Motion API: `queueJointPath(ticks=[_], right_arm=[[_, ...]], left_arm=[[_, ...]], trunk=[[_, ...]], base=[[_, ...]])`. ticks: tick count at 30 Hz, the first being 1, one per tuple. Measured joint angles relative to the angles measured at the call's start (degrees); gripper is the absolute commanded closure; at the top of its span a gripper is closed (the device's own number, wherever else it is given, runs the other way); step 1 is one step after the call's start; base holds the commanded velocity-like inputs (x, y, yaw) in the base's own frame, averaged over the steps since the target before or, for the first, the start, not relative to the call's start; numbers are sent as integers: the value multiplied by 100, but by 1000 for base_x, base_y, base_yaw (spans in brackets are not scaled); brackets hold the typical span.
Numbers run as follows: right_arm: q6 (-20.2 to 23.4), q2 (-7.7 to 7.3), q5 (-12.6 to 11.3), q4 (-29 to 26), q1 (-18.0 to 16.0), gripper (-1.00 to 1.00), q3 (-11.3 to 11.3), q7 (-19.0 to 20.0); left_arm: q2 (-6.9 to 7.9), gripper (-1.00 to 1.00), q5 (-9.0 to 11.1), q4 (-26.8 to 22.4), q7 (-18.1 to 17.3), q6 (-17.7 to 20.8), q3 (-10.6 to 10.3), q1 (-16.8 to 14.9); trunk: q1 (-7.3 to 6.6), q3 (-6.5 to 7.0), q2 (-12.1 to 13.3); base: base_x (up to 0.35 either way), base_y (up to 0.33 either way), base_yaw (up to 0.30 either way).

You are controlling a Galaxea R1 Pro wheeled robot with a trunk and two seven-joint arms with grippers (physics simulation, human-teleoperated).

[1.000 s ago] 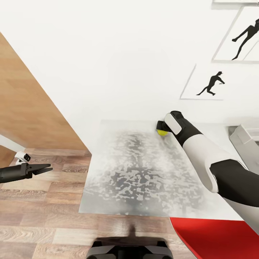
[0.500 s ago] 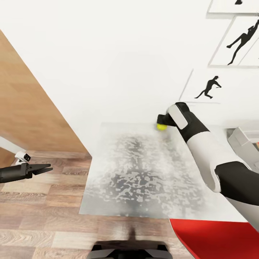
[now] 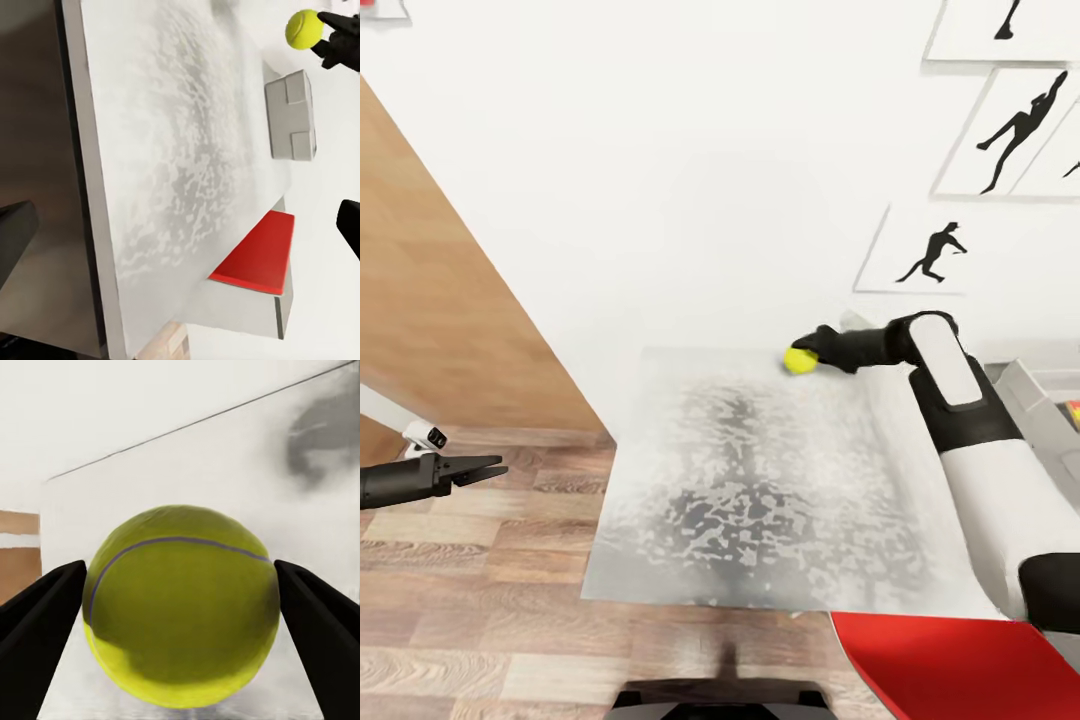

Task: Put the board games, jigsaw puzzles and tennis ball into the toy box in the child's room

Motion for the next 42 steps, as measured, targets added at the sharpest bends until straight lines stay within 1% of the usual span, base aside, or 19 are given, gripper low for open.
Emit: queueJointPath(ticks=[2,3,4,6,8,11,13,14,15,18,21,23,27,29,31,35,38,39,42], right_arm=[[-2,-248,-582,-816,506,100,-1,14],[-2,-298,-732,-1023,652,100,-3,17],[-4,-368,-1031,-1414,930,100,-6,22],[-2,-443,-1479,-2075,1496,100,-36,28],[0,-444,-1690,-2388,1990,100,-101,48],[0,-416,-1805,-2533,2459,100,-147,272],[-17,-400,-1840,-2575,2741,100,-153,714],[-22,-397,-1840,-2580,2808,100,-152,853],[-32,-392,-1838,-2589,2940,100,-147,1140],[-44,-387,-1823,-2598,3284,100,-126,1673],[-49,-362,-1813,-2602,3737,100,-97,2009],[-51,-250,-1814,-2602,4078,100,-90,2194],[-56,159,-1822,-2606,4847,100,-15,2703],[-57,246,-1834,-2606,5039,100,55,2845],[-58,299,-1837,-2609,5159,100,121,2942],[-53,301,-1838,-2610,5225,100,153,2998],[-51,282,-1839,-2611,5243,100,148,3013],[-52,279,-1839,-2611,5247,100,148,3019],[-57,310,-1840,-2613,5250,100,155,3022]], left_arm=[[-5,-100,2,-1,0,0,-3,0],[-7,-100,3,-1,0,0,-4,0],[-7,-100,3,-2,0,0,-5,1],[-8,-100,4,-2,0,1,-5,7],[-11,-100,4,-2,0,1,-6,17],[-6,-100,-1,-2,0,0,-3,28],[13,-100,-3,-2,0,0,0,32],[17,-100,-4,-2,0,0,1,32],[19,-100,-4,-2,0,0,1,33],[3,-100,-5,8,0,0,-4,34],[-8,-100,-5,13,0,0,-5,35],[-7,-100,-5,15,0,0,-6,36],[-6,-100,-3,27,0,2,-6,50],[-9,-100,5,30,0,5,-5,76],[-13,-100,26,32,0,7,-6,103],[-16,-100,47,75,0,13,-2,117],[-14,-100,51,270,0,5,1,127],[-20,-100,50,438,0,-26,7,142],[-31,-100,55,586,0,-79,17,157]], trunk=[[0,19,0],[0,29,0],[0,38,0],[0,56,0],[0,75,1],[0,104,1],[0,123,0],[1,133,1],[0,142,0],[1,170,1],[0,198,0],[0,217,0],[0,255,0],[1,274,0],[1,293,0],[1,331,0],[1,360,0],[1,369,1],[1,397,0]], base=[[0,0,0],[0,0,0],[0,0,0],[0,0,0],[0,0,0],[0,0,0],[0,0,0],[0,0,0],[0,0,0],[0,0,0],[0,0,0],[0,0,0],[0,0,0],[0,0,0],[0,0,0],[0,0,0],[0,0,0],[0,0,0],[0,0,0]])
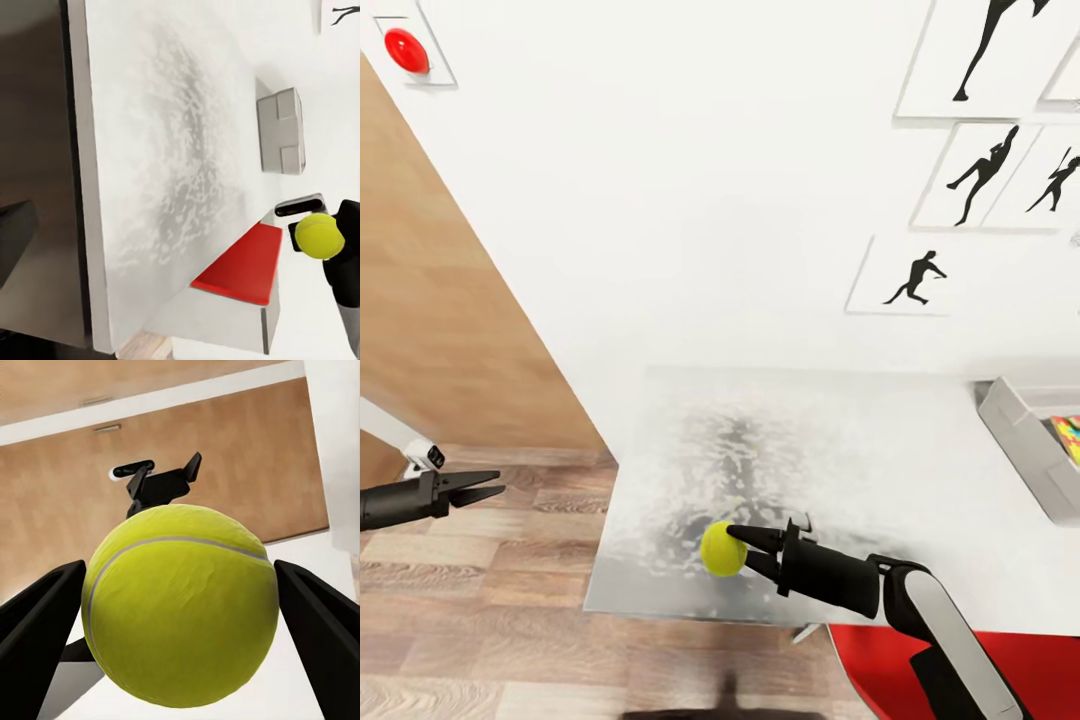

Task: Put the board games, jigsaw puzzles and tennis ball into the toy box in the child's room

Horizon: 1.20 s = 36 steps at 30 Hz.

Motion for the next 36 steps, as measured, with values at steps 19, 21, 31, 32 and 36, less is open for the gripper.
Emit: queueJointPath(ticks=[19,21,31,32,36], right_arm=[[-22,44,420,2,1,100,-29,-4],[-25,44,434,1,1,100,-33,-4],[-160,41,452,-1,1,100,-11,3],[-166,39,454,1,1,100,-14,4],[-180,38,456,3,1,100,-17,0]], left_arm=[[-201,-100,2,20,0,-13,35,3],[-201,-100,2,20,0,-12,36,2],[-218,-100,1,19,0,-9,13,9],[-221,-100,1,19,0,-11,13,9],[-236,-100,1,19,0,-9,11,5]], trunk=[[0,180,0],[0,199,0],[0,294,0],[0,303,0],[0,341,0]], base=[[0,0,0],[0,0,0],[0,0,0],[0,0,0],[0,0,0]])
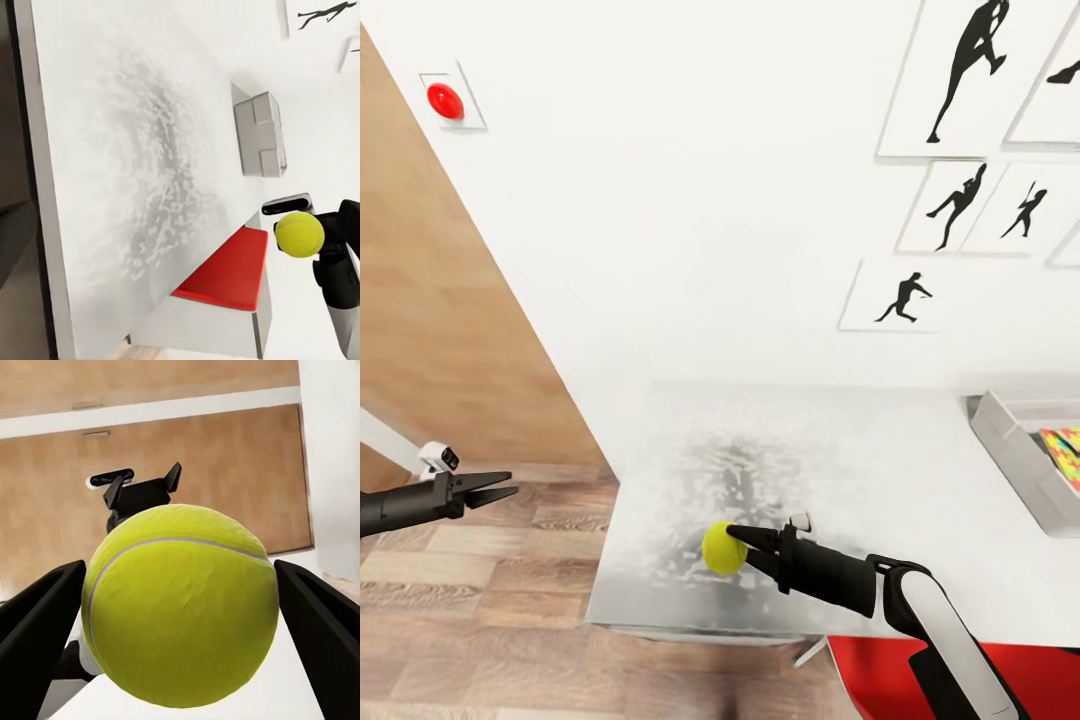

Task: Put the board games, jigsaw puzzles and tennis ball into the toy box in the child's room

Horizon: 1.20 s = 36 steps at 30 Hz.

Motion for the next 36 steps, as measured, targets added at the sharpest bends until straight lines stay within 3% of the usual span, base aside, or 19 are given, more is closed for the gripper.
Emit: queueJointPath(ticks=[11,36], right_arm=[[-236,-10,96,-1,0,100,22,6],[-288,3,157,-1,0,100,23,6]], left_arm=[[-27,-100,0,0,0,-8,8,0],[-31,-100,-9,0,0,-2,0,1]], trunk=[[0,104,0],[0,341,0]], base=[[0,0,0],[0,0,0]])
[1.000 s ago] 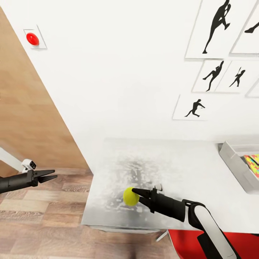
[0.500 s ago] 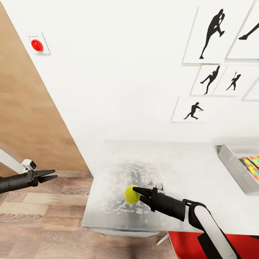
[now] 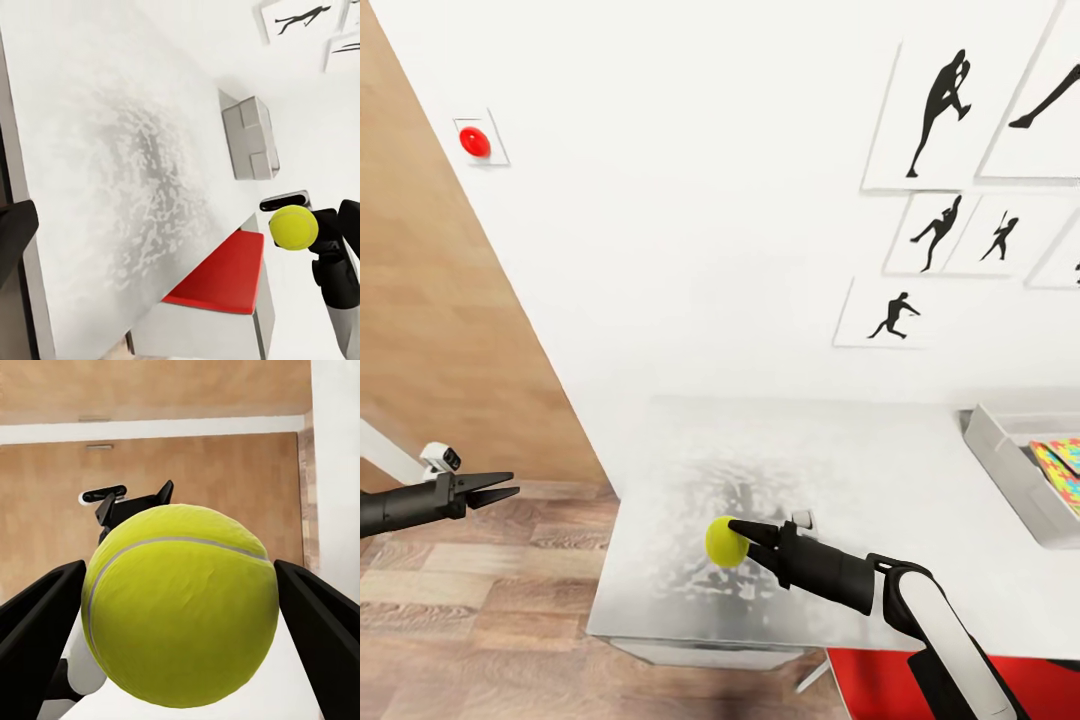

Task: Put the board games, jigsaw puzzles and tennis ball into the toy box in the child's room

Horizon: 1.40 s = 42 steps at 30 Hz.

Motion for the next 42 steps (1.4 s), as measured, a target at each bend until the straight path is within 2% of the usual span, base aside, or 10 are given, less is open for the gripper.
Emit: queueJointPath(ticks=[17,24,42], right_arm=[[0,-5,7,5,0,100,-5,-1],[-8,-5,10,3,0,100,-32,-2],[-107,-5,19,4,0,100,-53,-2]], left_arm=[[-57,-100,0,0,0,8,0,1],[-183,-100,0,0,0,18,-8,2],[-236,-100,0,-13,0,23,-12,-1]], trunk=[[0,161,0],[0,228,0],[0,398,1]], base=[[0,0,0],[0,0,0],[0,0,52]])
